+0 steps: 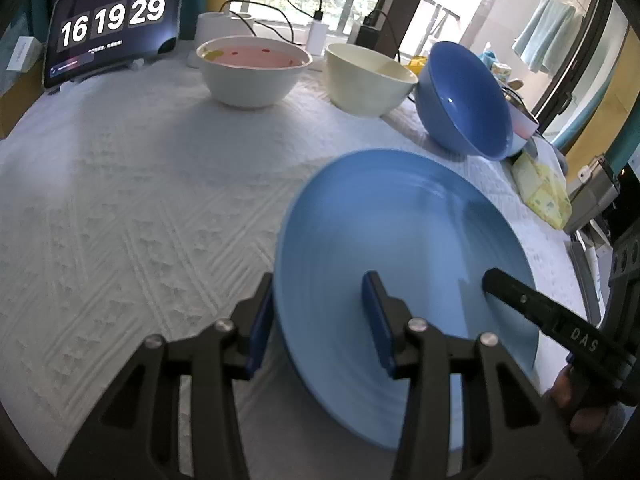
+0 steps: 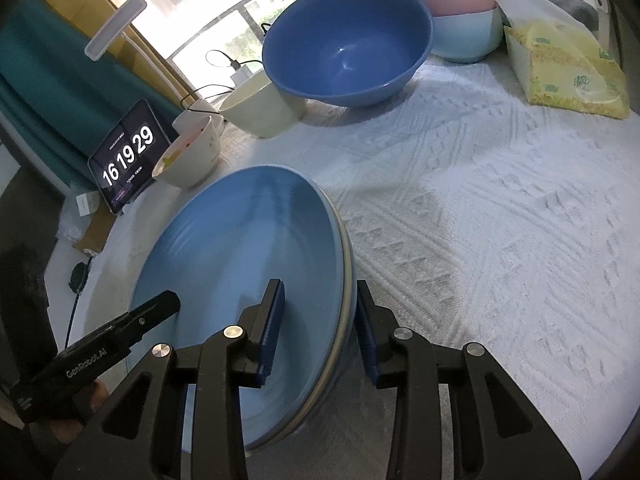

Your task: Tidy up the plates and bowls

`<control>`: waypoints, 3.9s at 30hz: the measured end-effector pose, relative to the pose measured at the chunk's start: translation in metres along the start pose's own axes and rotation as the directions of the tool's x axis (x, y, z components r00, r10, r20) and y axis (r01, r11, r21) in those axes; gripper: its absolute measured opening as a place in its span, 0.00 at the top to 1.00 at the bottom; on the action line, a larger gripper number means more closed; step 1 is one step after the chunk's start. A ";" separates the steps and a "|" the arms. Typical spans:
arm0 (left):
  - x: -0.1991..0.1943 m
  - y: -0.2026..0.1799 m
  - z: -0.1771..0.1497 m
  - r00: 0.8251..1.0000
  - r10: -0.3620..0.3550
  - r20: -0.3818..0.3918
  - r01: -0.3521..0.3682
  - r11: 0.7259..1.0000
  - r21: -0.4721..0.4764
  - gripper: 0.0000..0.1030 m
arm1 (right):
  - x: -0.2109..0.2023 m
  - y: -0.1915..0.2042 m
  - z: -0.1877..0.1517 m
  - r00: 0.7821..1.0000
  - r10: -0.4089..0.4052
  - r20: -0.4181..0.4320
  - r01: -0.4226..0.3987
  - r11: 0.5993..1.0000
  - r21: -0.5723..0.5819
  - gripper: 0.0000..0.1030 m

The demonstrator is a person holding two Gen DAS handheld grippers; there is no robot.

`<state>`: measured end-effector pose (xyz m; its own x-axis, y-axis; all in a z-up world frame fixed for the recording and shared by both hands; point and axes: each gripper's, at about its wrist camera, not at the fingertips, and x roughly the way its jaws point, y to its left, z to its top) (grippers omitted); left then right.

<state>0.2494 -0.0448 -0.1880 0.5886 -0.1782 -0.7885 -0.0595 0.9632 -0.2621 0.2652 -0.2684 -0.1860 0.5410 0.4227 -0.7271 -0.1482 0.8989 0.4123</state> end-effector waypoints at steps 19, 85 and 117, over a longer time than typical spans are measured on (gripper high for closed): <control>-0.023 0.034 0.002 0.998 0.006 0.060 -0.003 0.999 -0.049 0.57 | 0.005 0.043 0.007 1.000 -0.004 0.002 0.004 0.997 -0.071 0.64; -0.072 0.122 0.011 0.937 0.283 0.203 -0.259 0.956 -0.137 0.55 | 0.058 0.123 0.010 0.999 -0.018 -0.046 0.008 0.978 -0.209 0.62; -0.062 0.011 0.017 0.964 0.169 0.205 -0.182 0.982 0.048 0.55 | -0.006 0.035 0.026 0.997 -0.030 0.071 0.036 0.996 -0.085 0.62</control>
<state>0.2265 -0.0199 -0.1325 0.7224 0.0320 -0.6907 -0.1271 0.9881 -0.0871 0.2780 -0.2423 -0.1533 0.6022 0.3867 -0.6984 -0.1988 0.9199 0.3380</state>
